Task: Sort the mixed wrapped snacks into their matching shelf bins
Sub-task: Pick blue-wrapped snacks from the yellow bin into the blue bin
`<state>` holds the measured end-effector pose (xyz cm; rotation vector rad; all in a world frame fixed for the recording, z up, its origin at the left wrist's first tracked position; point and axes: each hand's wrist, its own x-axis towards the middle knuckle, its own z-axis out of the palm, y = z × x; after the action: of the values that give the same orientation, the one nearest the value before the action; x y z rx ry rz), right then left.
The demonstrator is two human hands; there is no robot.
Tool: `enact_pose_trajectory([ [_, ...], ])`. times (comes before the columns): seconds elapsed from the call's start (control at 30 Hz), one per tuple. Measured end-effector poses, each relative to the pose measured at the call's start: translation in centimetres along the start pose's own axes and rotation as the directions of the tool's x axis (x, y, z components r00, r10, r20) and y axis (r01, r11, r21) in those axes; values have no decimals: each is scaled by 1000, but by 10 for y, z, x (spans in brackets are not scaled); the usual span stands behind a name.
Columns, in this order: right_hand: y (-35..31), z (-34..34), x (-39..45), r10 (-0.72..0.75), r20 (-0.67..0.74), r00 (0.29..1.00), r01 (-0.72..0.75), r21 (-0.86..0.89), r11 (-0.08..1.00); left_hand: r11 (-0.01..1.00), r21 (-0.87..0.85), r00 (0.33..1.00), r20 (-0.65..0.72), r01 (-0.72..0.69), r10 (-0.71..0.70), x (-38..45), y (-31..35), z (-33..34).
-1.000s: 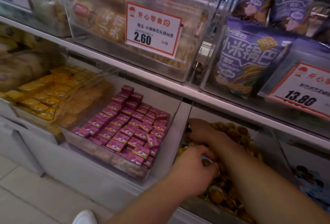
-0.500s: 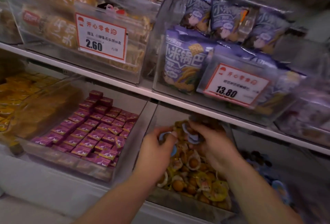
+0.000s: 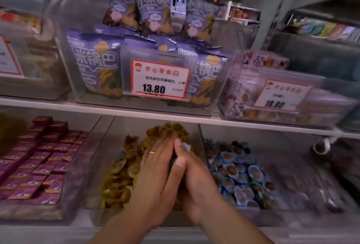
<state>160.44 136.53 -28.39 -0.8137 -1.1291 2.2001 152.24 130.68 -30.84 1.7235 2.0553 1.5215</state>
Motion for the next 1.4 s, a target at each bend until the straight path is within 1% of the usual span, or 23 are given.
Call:
enact_pose_trajectory([
  [0.07,-8,-6,-1,-89,-2,996,88,-91,992,990,-130,999,-14,45,-47,-1,-2,3],
  [0.13,-19,-16,-1,-155,-6,988,154,-111,982,965,-253,997,-10,66,-71,-2,-5,6],
  [0.2,-37,-30,0,-233,-35,972,228,-106,968,960,-272,997,-17,69,-76,1,-12,7],
  [0.23,-48,-39,2,-282,-38,959,276,-123,953,975,-215,997,-30,60,-68,4,-17,7],
  [0.3,-66,-62,10,-371,-88,924,338,-264,904,992,-101,995,-54,76,-82,10,-29,7],
  [0.37,-77,-88,22,-407,-181,895,306,-414,857,989,-84,990,-49,125,-130,12,-37,7],
  [0.43,-84,-112,32,-364,-268,892,215,-456,863,988,-62,989,-41,143,-145,11,-42,6],
  [0.53,-94,-142,43,-280,-358,891,123,-404,907,986,-52,986,-44,158,-161,8,-42,2],
  [0.6,-99,-151,45,-296,-408,863,150,-352,924,994,33,994,-40,106,-104,7,-41,-6],
  [0.67,-99,-153,44,-349,-460,817,211,-324,922,979,201,1000,-13,-22,25,5,-41,-17],
  [0.73,-94,-148,44,-430,-460,777,260,-387,885,932,334,987,-25,-142,160,3,-43,-34],
  [0.8,-86,-130,40,-549,-384,743,298,-544,784,892,419,973,-73,-170,220,0,-48,-56],
  [0.83,-81,-119,38,-625,-310,717,313,-658,685,880,452,973,-97,-143,208,-3,-53,-68],
  [0.9,-65,-90,29,-740,-46,671,385,-831,401,874,485,984,-147,-18,102,-12,-65,-93],
  [0.93,-56,-73,24,-745,101,659,440,-856,272,872,486,985,-169,62,24,-17,-70,-104],
  [0.97,-46,-56,22,-704,231,672,491,-850,190,864,486,982,-181,129,-45,-22,-74,-112],
  [1.0,-36,-39,24,-623,333,707,522,-841,143,852,493,978,-182,177,-98,-27,-77,-118],
  [1.07,-13,-2,41,-373,478,795,538,-840,70,826,520,975,-156,217,-158,-32,-82,-124],
  [1.1,-2,16,55,-241,515,823,531,-847,5,825,522,976,-137,215,-167,-34,-83,-126],
  [1.17,20,46,93,-44,528,848,516,-842,-157,845,496,979,-105,202,-173,-35,-85,-128],
  [1.23,38,68,130,68,469,881,468,-837,-283,865,458,979,-89,205,-185,-35,-87,-131],
  [1.3,52,77,159,188,401,897,442,-836,-324,885,419,979,-80,203,-187,-35,-89,-133],
  [1.4,57,80,177,353,367,861,479,-819,-316,902,392,983,-60,182,-172,-34,-89,-134],
])
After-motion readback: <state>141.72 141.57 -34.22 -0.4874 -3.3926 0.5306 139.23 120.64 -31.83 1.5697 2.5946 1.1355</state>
